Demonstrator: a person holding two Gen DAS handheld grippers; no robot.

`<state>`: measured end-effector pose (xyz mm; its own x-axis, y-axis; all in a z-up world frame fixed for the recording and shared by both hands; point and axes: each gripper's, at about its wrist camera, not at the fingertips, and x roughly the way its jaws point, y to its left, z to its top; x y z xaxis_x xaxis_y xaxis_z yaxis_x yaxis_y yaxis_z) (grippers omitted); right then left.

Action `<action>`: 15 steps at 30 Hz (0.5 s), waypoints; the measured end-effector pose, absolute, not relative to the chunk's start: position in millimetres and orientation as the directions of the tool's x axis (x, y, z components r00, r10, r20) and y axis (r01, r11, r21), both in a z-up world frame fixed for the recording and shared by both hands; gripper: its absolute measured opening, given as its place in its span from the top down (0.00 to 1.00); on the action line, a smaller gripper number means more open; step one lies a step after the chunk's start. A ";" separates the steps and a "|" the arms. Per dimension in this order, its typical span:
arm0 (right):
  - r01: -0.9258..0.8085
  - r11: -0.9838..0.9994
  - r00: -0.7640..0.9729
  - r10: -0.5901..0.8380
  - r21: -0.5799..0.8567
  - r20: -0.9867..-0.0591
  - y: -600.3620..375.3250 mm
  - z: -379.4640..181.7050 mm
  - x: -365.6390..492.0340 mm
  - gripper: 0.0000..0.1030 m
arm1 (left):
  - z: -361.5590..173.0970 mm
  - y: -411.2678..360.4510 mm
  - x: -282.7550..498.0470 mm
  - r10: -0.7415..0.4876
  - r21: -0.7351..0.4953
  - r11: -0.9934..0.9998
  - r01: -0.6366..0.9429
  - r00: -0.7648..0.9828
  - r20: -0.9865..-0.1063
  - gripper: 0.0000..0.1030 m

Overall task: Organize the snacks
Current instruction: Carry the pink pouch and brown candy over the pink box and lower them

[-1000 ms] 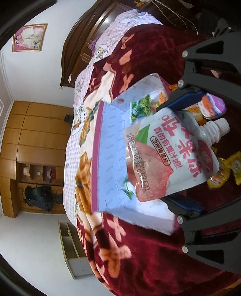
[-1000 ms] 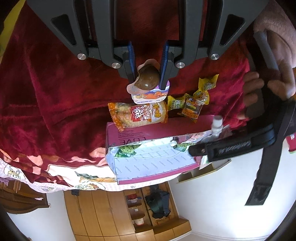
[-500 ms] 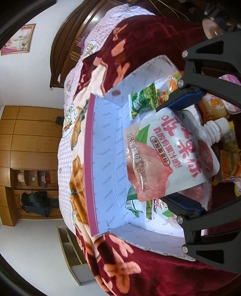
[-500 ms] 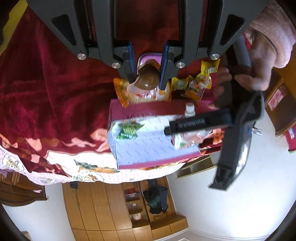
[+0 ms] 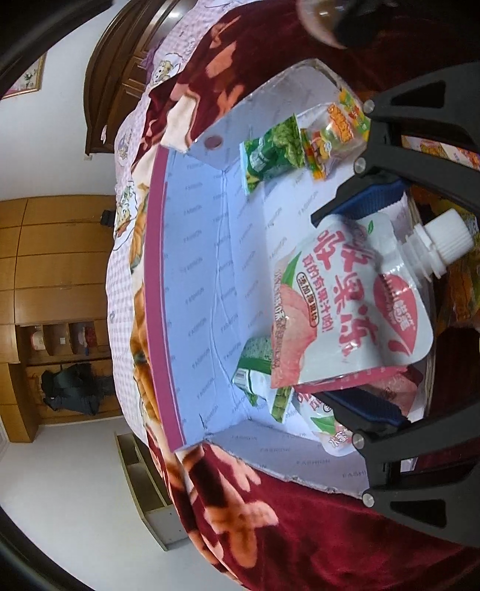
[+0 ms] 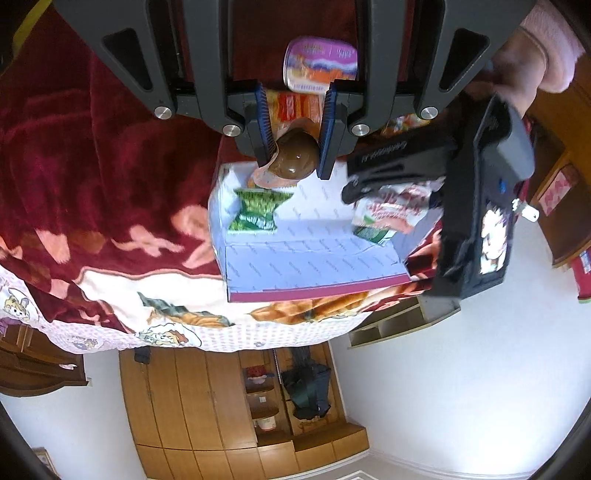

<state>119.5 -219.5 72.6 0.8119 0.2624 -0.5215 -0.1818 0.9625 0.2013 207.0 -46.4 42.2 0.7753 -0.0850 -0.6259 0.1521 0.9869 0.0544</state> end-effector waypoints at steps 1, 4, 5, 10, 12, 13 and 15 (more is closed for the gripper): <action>-0.183 0.962 0.811 0.263 0.201 -0.522 -218.7 73.0 123.4 0.77 | 41.8 -44.9 206.9 -0.083 0.053 0.988 0.148 0.776 -0.625 0.17; -0.194 0.959 0.802 0.276 0.206 -0.530 -214.4 72.2 141.8 0.77 | 41.1 -40.9 206.3 -0.082 0.047 0.989 0.141 0.781 -0.619 0.17; -0.198 0.958 0.797 0.281 0.208 -0.535 -212.3 71.0 147.1 0.77 | 40.6 -40.4 206.0 -0.085 0.047 0.988 0.144 0.783 -0.616 0.17; -0.212 0.955 0.773 0.293 0.206 -0.563 -200.8 61.9 169.8 0.77 | 40.6 -39.9 203.8 -0.089 0.040 0.989 0.144 0.783 -0.615 0.17; -0.209 0.955 0.767 0.293 0.209 -0.571 -198.6 57.9 177.8 0.77 | 40.6 -39.8 203.4 -0.092 0.038 0.989 0.146 0.783 -0.615 0.17; -0.207 0.955 0.764 0.294 0.214 -0.574 -198.7 55.9 181.4 0.77 | 40.8 -40.1 202.9 -0.094 0.037 0.988 0.148 0.783 -0.615 0.17; -0.210 0.952 0.758 0.302 0.223 -0.578 -198.6 53.8 185.4 0.77 | 41.2 -40.3 202.1 -0.099 0.037 0.987 0.154 0.782 -0.615 0.17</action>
<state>185.4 -198.6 53.8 0.7579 0.3021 -0.5782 -0.2097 0.9521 0.2225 202.1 -40.3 41.2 0.7824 -0.0990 -0.6148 0.1539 0.9874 0.0369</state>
